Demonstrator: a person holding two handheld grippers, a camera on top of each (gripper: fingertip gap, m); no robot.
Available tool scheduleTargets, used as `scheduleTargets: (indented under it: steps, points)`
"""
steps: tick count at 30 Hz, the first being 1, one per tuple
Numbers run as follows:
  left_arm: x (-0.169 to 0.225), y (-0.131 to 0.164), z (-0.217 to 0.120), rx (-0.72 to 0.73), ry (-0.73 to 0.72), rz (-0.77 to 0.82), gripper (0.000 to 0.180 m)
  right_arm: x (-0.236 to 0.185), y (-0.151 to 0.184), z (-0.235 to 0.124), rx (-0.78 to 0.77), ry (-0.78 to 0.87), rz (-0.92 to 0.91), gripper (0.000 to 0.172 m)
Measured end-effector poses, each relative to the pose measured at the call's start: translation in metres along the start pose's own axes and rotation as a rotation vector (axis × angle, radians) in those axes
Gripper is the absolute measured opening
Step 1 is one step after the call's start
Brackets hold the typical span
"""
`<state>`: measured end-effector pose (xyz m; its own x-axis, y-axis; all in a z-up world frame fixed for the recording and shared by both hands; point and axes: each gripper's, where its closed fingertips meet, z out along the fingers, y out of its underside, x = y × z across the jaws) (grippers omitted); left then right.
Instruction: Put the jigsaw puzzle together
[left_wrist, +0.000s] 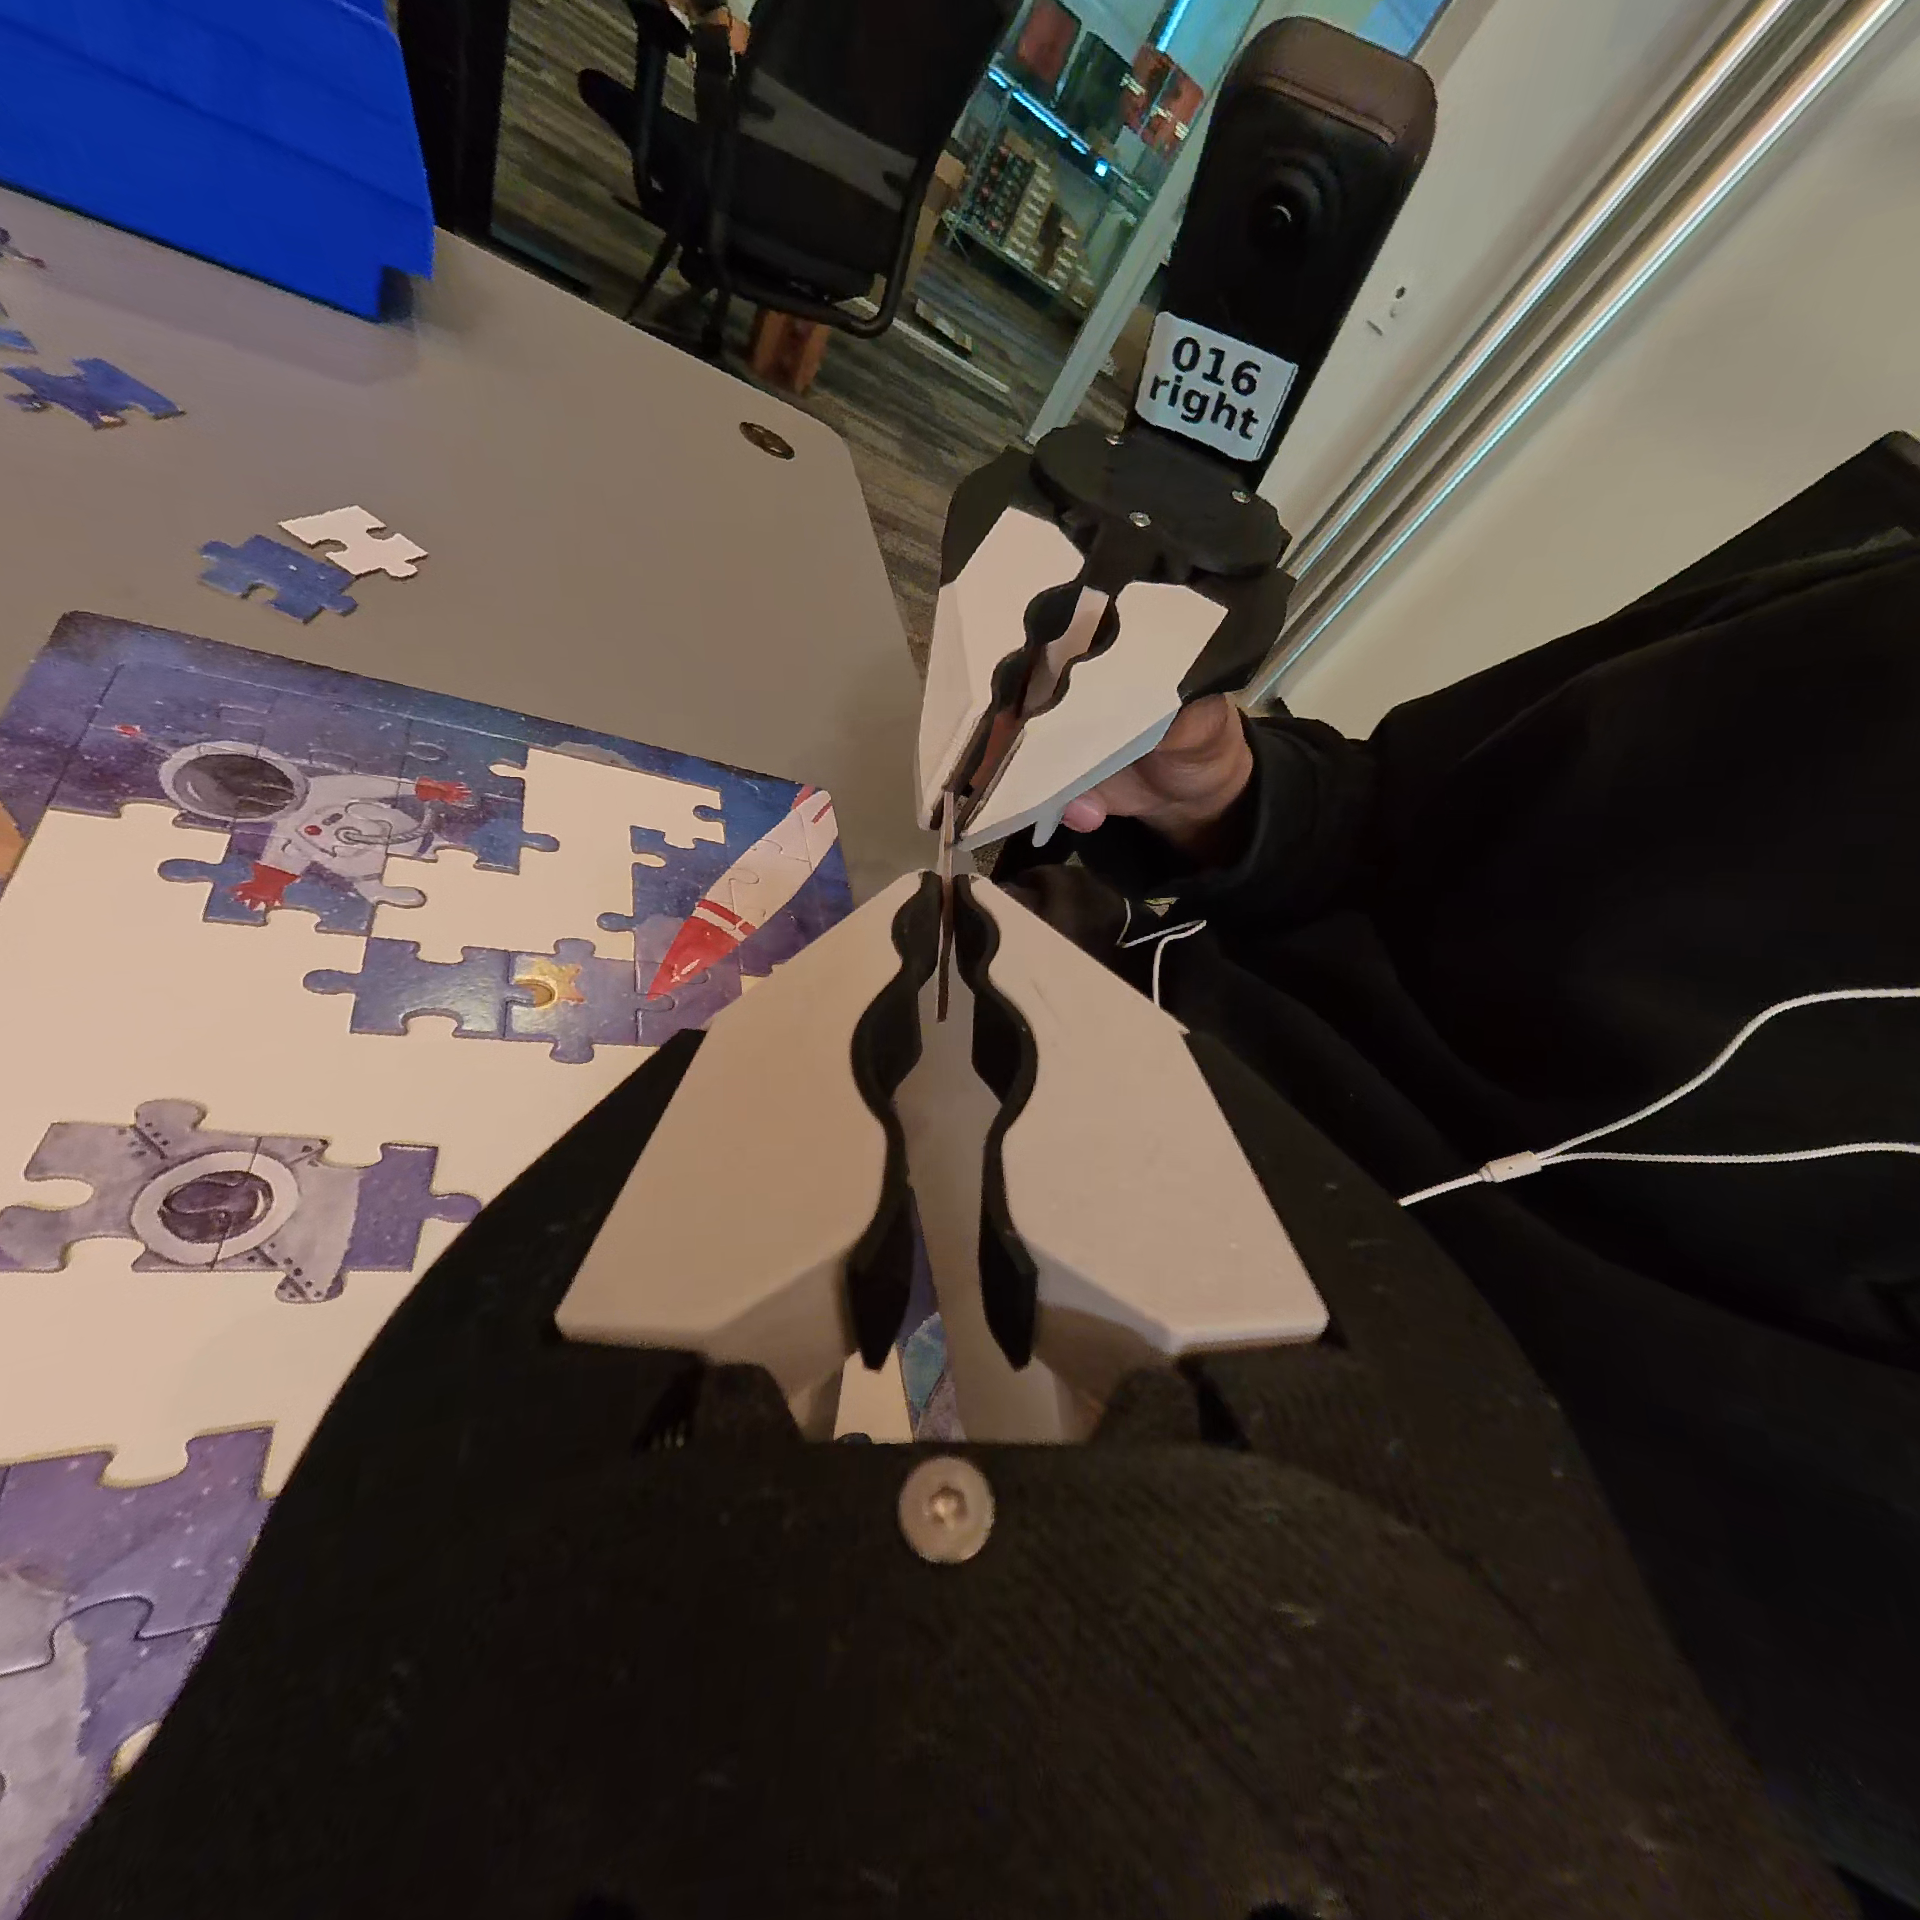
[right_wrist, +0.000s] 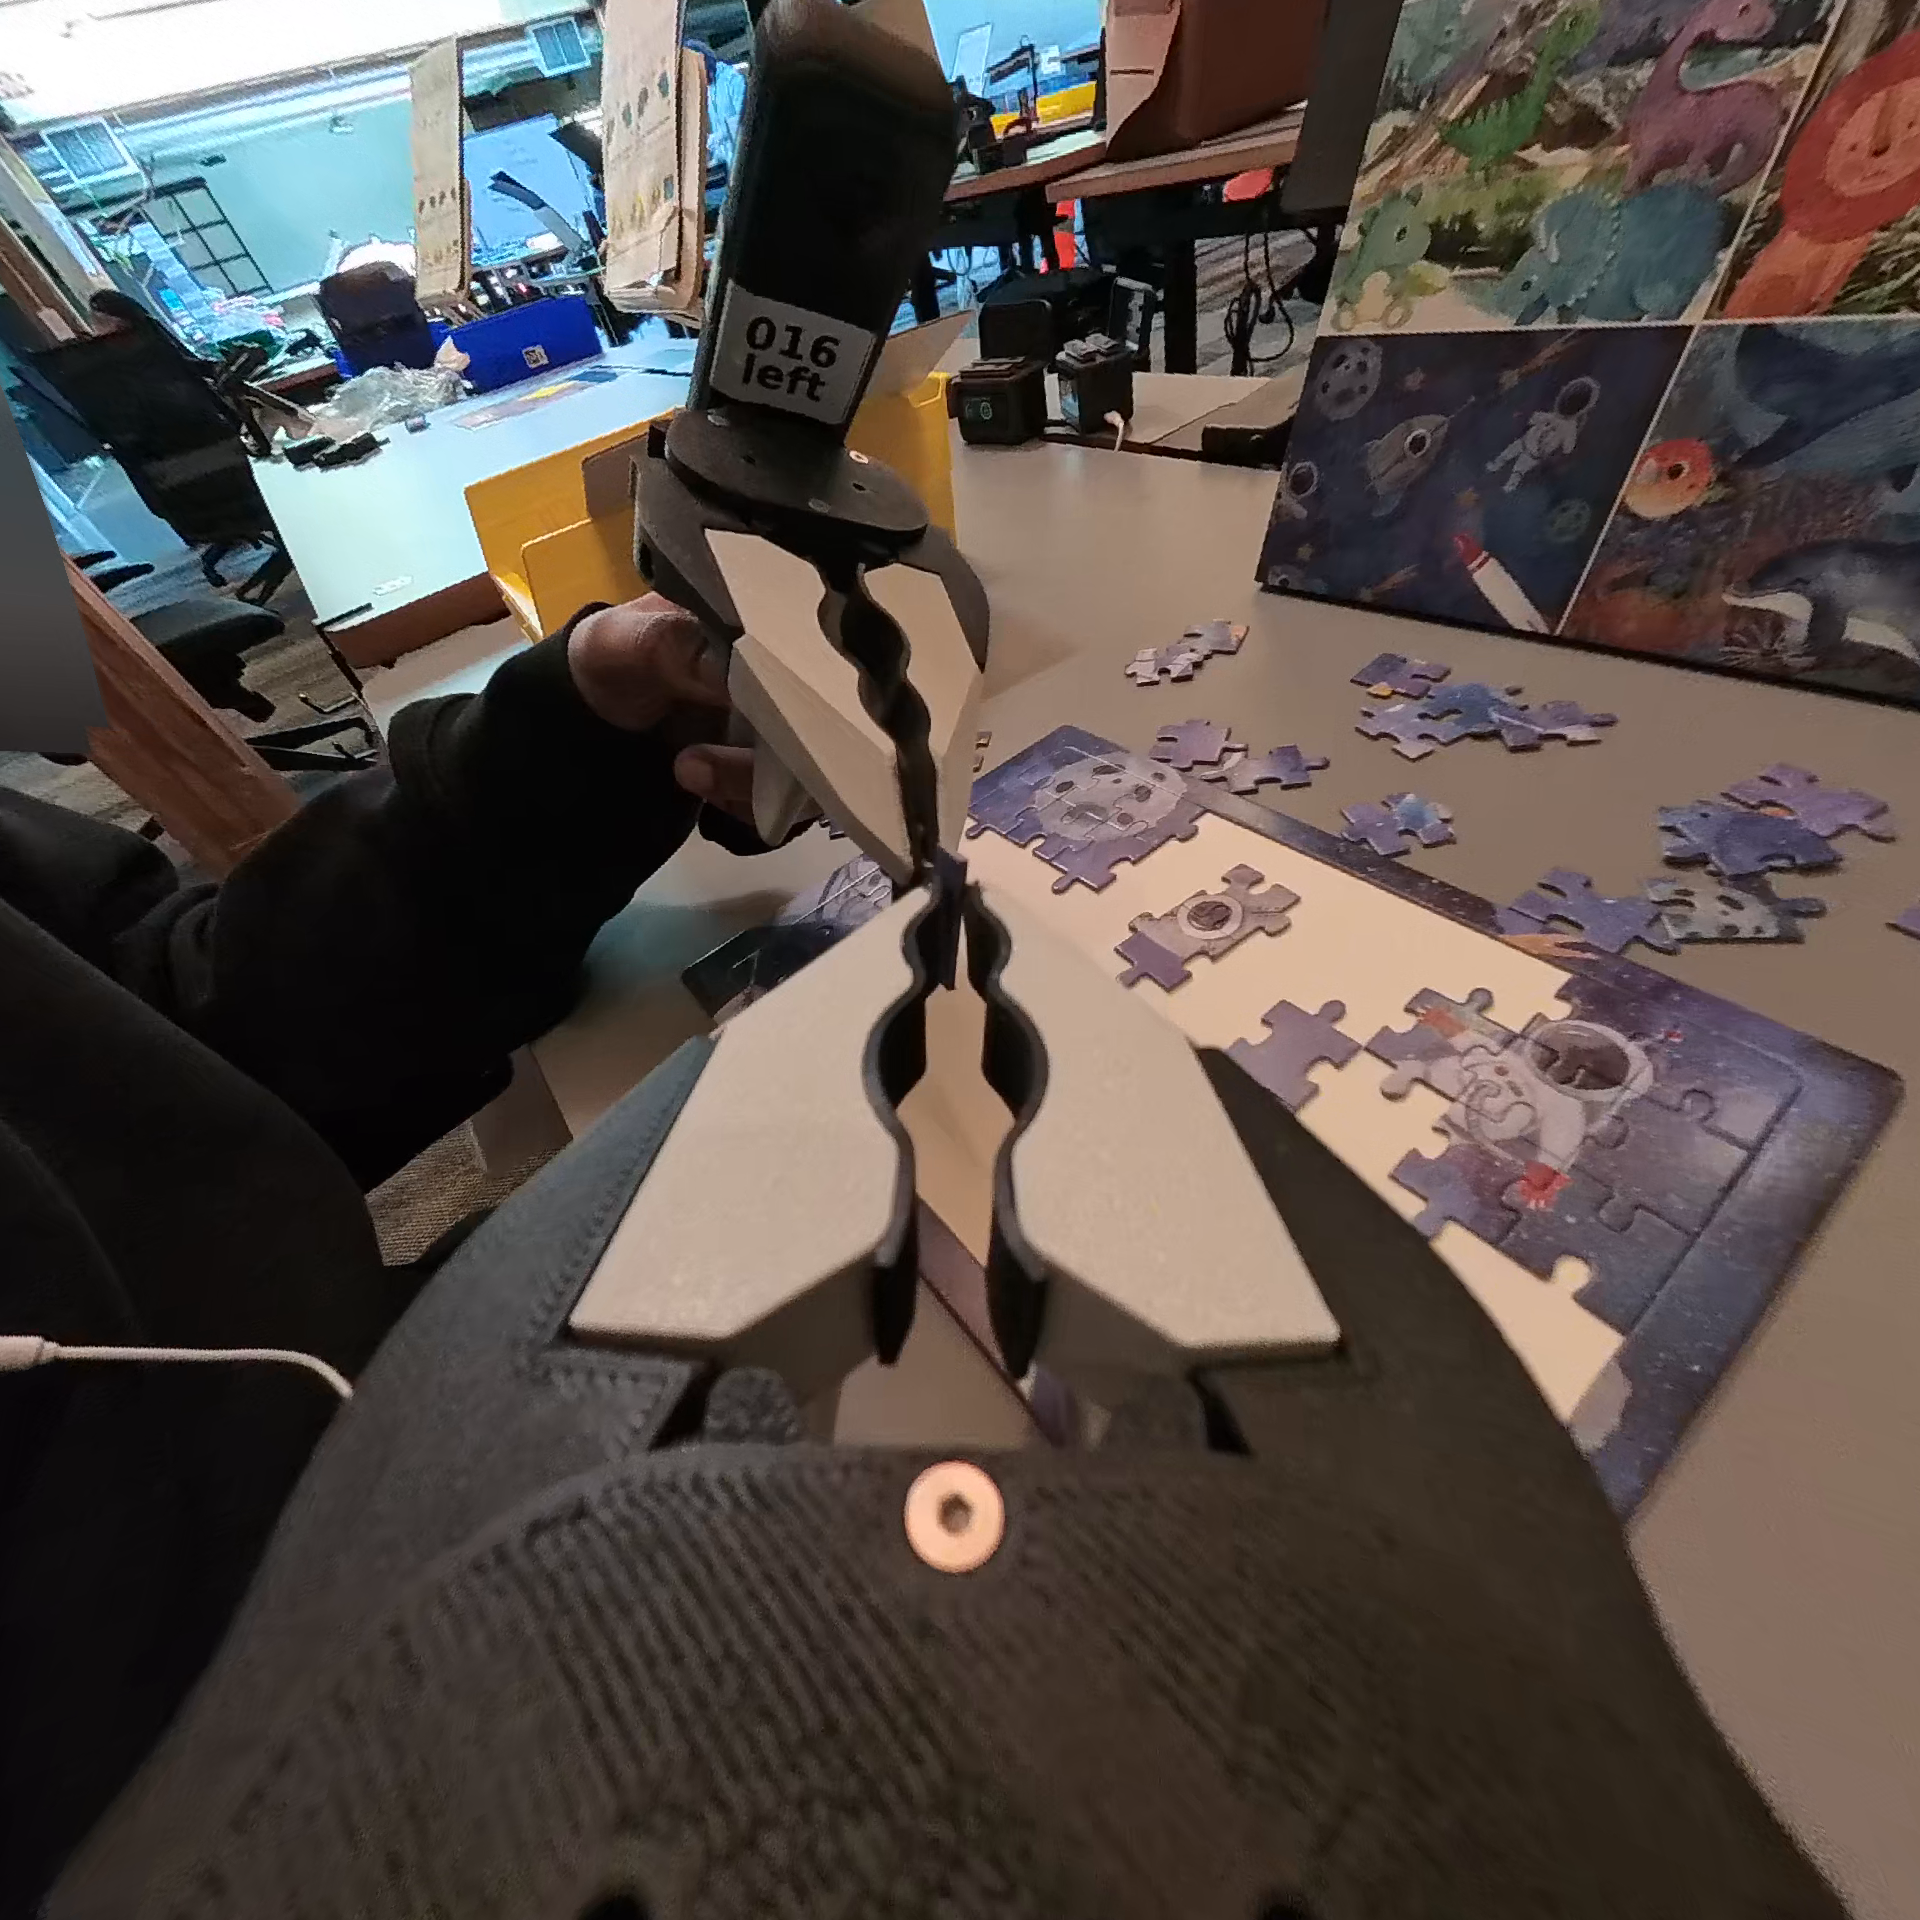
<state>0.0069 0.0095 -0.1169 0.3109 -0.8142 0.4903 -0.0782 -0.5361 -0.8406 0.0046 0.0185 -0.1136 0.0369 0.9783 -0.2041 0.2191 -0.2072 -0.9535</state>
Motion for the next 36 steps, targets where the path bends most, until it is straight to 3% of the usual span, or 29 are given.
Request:
scheduleTargets:
  steps: [15, 21, 25, 30, 36]
  points:
    - [-0.002, -0.005, 0.001, 0.044, 0.034, -0.037, 0.000, -0.006, 0.020, 0.008, -0.075, -0.108, 0.155, 0.000]
    - [-0.007, -0.011, -0.006, 0.094, 0.021, -0.072, 0.016, -0.008, 0.014, 0.007, -0.017, -0.156, 0.251, 0.000]
    - [-0.018, -0.009, -0.020, 0.102, -0.044, -0.078, 0.019, -0.002, 0.022, 0.008, -0.057, -0.115, 0.239, 0.000]
    - [-0.031, -0.009, -0.046, 0.138, -0.131, -0.096, 0.019, 0.002, 0.037, 0.015, -0.173, -0.009, 0.091, 0.000]
    - [-0.059, 0.002, -0.092, 0.146, -0.351, -0.148, 0.018, -0.001, 0.061, 0.032, -0.344, 0.006, -0.018, 0.010]
